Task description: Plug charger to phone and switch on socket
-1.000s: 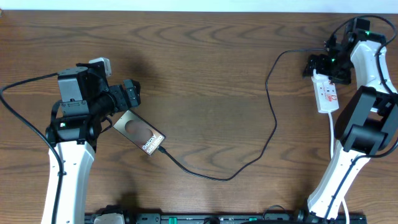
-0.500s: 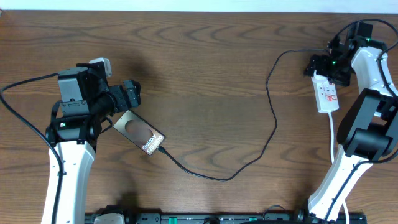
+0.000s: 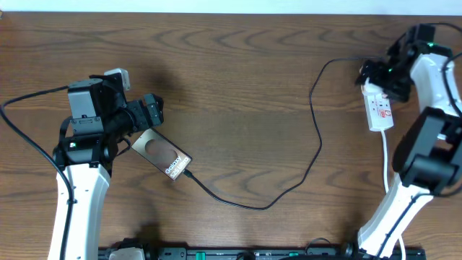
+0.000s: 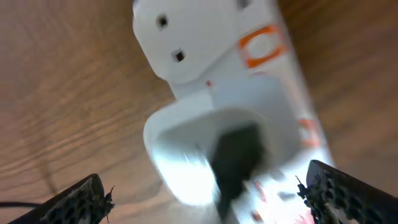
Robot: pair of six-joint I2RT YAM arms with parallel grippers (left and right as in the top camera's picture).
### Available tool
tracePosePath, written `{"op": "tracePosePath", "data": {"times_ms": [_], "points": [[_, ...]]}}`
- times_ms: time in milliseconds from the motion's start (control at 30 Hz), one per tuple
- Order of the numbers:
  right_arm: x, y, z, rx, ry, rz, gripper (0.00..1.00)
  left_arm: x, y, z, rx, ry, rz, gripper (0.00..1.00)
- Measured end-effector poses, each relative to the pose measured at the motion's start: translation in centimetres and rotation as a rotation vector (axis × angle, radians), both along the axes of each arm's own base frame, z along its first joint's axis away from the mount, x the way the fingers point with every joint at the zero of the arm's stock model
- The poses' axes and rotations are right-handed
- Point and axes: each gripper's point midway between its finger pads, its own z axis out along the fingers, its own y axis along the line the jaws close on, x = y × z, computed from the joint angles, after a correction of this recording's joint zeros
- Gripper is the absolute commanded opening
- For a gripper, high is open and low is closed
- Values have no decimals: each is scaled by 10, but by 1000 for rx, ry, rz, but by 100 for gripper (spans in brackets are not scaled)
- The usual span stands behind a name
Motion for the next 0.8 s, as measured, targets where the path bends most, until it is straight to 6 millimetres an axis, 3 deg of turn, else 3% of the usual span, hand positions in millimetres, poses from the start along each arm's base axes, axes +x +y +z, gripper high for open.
{"op": "tracePosePath", "data": {"times_ms": [67, 200, 300, 367, 433, 500, 633, 800], "points": [[-1, -13, 35, -41, -67, -31, 99, -5, 0, -4, -2, 27, 0, 96], [-20, -44, 140, -152, -267, -137, 99, -7, -1, -6, -4, 37, 0, 96], [-59, -53, 228, -232, -418, -266, 99, -7, -1, -6, -4, 40, 0, 96], [-88, -47, 272, -255, -501, -330, 99, -7, -1, -6, -4, 40, -1, 96], [-110, -40, 303, -263, -571, -367, 99, -7, -1, -6, -2, 39, -2, 96], [-133, -28, 322, -250, -609, -384, 99, -7, -1, -6, -1, 39, -3, 96], [-164, -10, 326, -185, -592, -413, 99, -7, -1, -6, 3, 37, -7, 96], [-181, 2, 299, -120, -464, -433, 99, -7, -1, -7, 4, 37, -9, 96]]}}
